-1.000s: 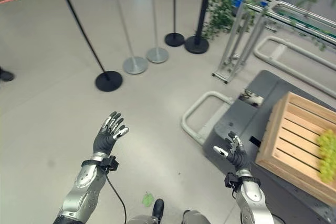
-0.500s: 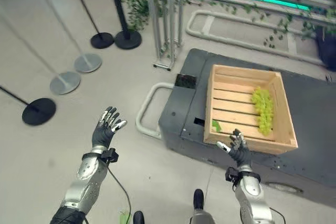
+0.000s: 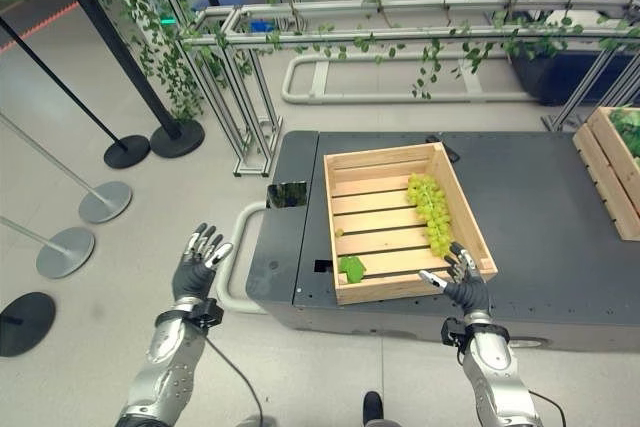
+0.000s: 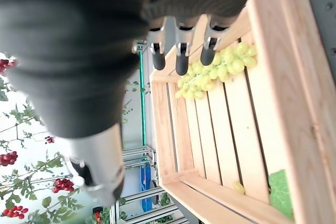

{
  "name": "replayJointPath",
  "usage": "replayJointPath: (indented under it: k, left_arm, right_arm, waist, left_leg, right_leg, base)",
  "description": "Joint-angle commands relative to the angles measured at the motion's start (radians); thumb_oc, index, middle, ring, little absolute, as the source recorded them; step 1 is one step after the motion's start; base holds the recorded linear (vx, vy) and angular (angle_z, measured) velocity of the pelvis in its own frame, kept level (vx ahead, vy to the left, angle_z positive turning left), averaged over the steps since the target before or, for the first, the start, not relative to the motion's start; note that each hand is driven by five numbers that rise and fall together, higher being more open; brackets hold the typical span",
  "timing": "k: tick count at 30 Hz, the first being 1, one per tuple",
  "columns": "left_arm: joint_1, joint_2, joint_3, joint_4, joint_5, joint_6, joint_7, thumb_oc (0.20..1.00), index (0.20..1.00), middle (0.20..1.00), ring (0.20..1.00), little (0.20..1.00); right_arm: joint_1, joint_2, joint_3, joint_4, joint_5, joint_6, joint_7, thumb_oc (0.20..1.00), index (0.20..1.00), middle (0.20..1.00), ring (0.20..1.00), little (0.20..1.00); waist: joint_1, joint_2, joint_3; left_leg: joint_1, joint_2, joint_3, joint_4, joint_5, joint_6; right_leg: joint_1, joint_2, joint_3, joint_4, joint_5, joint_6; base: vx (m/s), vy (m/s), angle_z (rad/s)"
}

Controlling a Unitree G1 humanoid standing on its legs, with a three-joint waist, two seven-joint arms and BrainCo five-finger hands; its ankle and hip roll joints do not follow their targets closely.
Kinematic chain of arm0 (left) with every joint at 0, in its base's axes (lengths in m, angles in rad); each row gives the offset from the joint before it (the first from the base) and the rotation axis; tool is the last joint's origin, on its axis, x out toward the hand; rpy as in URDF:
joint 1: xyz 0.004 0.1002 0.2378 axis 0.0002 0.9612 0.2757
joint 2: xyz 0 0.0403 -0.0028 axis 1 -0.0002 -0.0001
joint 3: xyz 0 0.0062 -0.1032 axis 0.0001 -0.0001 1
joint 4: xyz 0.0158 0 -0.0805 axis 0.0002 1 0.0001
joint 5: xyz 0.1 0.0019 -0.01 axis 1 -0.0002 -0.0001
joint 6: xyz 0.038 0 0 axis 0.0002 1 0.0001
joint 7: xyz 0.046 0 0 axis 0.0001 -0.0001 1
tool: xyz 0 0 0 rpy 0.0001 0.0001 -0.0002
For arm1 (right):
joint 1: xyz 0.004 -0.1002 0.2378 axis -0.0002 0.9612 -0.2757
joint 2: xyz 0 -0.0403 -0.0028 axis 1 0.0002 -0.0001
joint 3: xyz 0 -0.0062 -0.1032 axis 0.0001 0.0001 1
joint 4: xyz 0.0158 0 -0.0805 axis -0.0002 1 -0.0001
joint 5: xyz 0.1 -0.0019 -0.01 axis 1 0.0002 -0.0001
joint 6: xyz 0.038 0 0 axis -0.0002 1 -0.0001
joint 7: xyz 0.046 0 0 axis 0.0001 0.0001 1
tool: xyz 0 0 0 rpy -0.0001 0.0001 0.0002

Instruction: Pick up the fruits from the basket on one side to the basket on the other side

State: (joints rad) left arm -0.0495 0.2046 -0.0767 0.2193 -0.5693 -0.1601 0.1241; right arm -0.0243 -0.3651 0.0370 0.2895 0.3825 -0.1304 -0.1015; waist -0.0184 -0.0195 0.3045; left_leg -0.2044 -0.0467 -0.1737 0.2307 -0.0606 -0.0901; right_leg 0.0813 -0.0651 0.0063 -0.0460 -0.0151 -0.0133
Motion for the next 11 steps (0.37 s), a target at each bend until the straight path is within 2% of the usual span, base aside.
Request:
replayJointPath:
  k: [1, 2, 3, 4, 5, 6, 7, 8, 9, 10, 11]
  left_arm:
    - [-0.031, 0.015, -0.011, -0.048, 0.014, -0.036, 0.003, 1.000, 1.000, 1.000, 1.000, 1.000]
    - [-0.033, 0.011, -0.012, -0.032, 0.027, -0.038, 0.007, 1.000, 1.000, 1.000, 1.000, 1.000]
    - [-0.031, 0.014, -0.001, -0.014, 0.012, -0.039, 0.018, 1.000, 1.000, 1.000, 1.000, 1.000]
    - [-0.031, 0.011, -0.012, 0.002, 0.019, -0.035, 0.010, 1.000, 1.000, 1.000, 1.000, 1.000]
    - [-0.031, 0.011, -0.012, 0.002, 0.019, -0.035, 0.010, 1.000, 1.000, 1.000, 1.000, 1.000]
    - [-0.042, 0.014, -0.024, 0.028, 0.019, -0.033, 0.014, 1.000, 1.000, 1.000, 1.000, 1.000]
    - [-0.043, 0.014, -0.024, 0.029, 0.019, -0.034, 0.014, 1.000, 1.000, 1.000, 1.000, 1.000]
    - [-0.051, 0.029, -0.025, 0.038, 0.039, -0.029, 0.020, 1.000, 1.000, 1.000, 1.000, 1.000]
    - [-0.052, 0.029, -0.025, 0.038, 0.039, -0.029, 0.020, 1.000, 1.000, 1.000, 1.000, 1.000]
    - [-0.060, 0.036, -0.030, 0.041, 0.030, -0.031, 0.032, 1.000, 1.000, 1.000, 1.000, 1.000]
    - [-0.061, 0.037, -0.030, 0.041, 0.030, -0.031, 0.032, 1.000, 1.000, 1.000, 1.000, 1.000]
  right_arm:
    - [-0.017, -0.056, -0.014, -0.020, -0.013, -0.037, -0.014, 1.000, 1.000, 1.000, 1.000, 1.000]
    - [-0.014, -0.059, -0.023, -0.008, -0.030, -0.040, -0.027, 1.000, 1.000, 1.000, 1.000, 1.000]
    - [-0.018, -0.042, -0.014, 0.015, -0.035, -0.033, -0.028, 1.000, 1.000, 1.000, 1.000, 1.000]
    - [-0.011, -0.035, -0.015, 0.034, -0.050, -0.029, -0.029, 1.000, 1.000, 1.000, 1.000, 1.000]
    - [-0.011, -0.035, -0.015, 0.034, -0.050, -0.029, -0.029, 1.000, 1.000, 1.000, 1.000, 1.000]
    - [-0.005, -0.010, -0.020, 0.060, -0.039, -0.024, -0.026, 1.000, 1.000, 1.000, 1.000, 1.000]
    - [-0.005, -0.009, -0.020, 0.060, -0.039, -0.024, -0.026, 1.000, 1.000, 1.000, 1.000, 1.000]
    - [0.003, 0.000, -0.027, 0.052, -0.045, -0.016, -0.021, 1.000, 1.000, 1.000, 1.000, 1.000]
    - [0.003, 0.001, -0.027, 0.051, -0.045, -0.016, -0.021, 1.000, 1.000, 1.000, 1.000, 1.000]
    - [0.002, 0.016, -0.019, 0.045, -0.038, -0.016, -0.021, 1.000, 1.000, 1.000, 1.000, 1.000]
    - [0.002, 0.016, -0.018, 0.045, -0.038, -0.016, -0.021, 1.000, 1.000, 1.000, 1.000, 1.000]
  waist:
    - [0.026, 0.062, 0.000]
    - [0.021, 0.068, -0.002]
    - [0.031, 0.071, -0.014]
    - [0.026, 0.071, -0.024]
    - [0.026, 0.071, -0.023]
    - [0.015, 0.061, -0.027]
    - [0.016, 0.058, -0.028]
    - [-0.009, 0.058, -0.009]
    - [-0.008, 0.055, -0.009]
    - [-0.037, 0.063, 0.022]
    - [-0.035, 0.061, 0.022]
  left_leg:
    - [-0.019, 0.054, -0.025, -0.118, 0.090, -0.024]
    - [-0.025, 0.069, 0.036, -0.178, 0.117, -0.031]
    - [-0.007, 0.069, 0.010, -0.171, 0.107, -0.015]
    - [0.021, 0.079, 0.023, -0.210, 0.134, -0.014]
    - [0.022, 0.078, 0.023, -0.211, 0.134, -0.014]
    - [0.065, 0.075, 0.049, -0.245, 0.124, 0.010]
    - [0.064, 0.073, 0.051, -0.247, 0.125, 0.011]
    - [0.109, 0.072, 0.065, -0.257, 0.103, 0.033]
    - [0.108, 0.070, 0.066, -0.256, 0.103, 0.033]
    - [0.130, 0.076, 0.069, -0.242, 0.087, 0.049]
    - [0.129, 0.075, 0.071, -0.242, 0.086, 0.048]
  right_leg:
    - [0.047, -0.010, -0.001, 0.038, -0.169, 0.085]
    - [0.068, -0.016, -0.020, 0.044, -0.190, 0.090]
    - [0.073, -0.008, -0.001, 0.093, -0.225, 0.092]
    - [0.080, -0.012, -0.014, 0.123, -0.240, 0.102]
    - [0.081, -0.012, -0.014, 0.123, -0.240, 0.102]
    - [0.023, -0.043, -0.047, 0.280, -0.225, 0.142]
    - [0.015, -0.046, -0.045, 0.293, -0.232, 0.143]
    - [-0.077, -0.066, -0.049, 0.447, -0.180, 0.184]
    - [-0.082, -0.068, -0.048, 0.456, -0.184, 0.185]
    - [-0.160, -0.040, -0.021, 0.595, -0.144, 0.191]
    - [-0.165, -0.040, -0.019, 0.603, -0.148, 0.191]
  base:
    - [0.31, 0.047, -0.42]
    - [0.39, 0.122, -0.35]
    - [0.40, 0.150, -0.39]
    - [0.29, 0.125, -0.40]
    - [0.24, 0.141, -0.77]
    - [0.12, 0.092, -0.62]
    - [0.19, 0.186, -0.27]
    - [0.06, 0.094, 0.18]
    - [0.11, 0.170, 0.21]
    - [0.04, 0.072, 0.14]
    - [0.06, 0.108, 0.15]
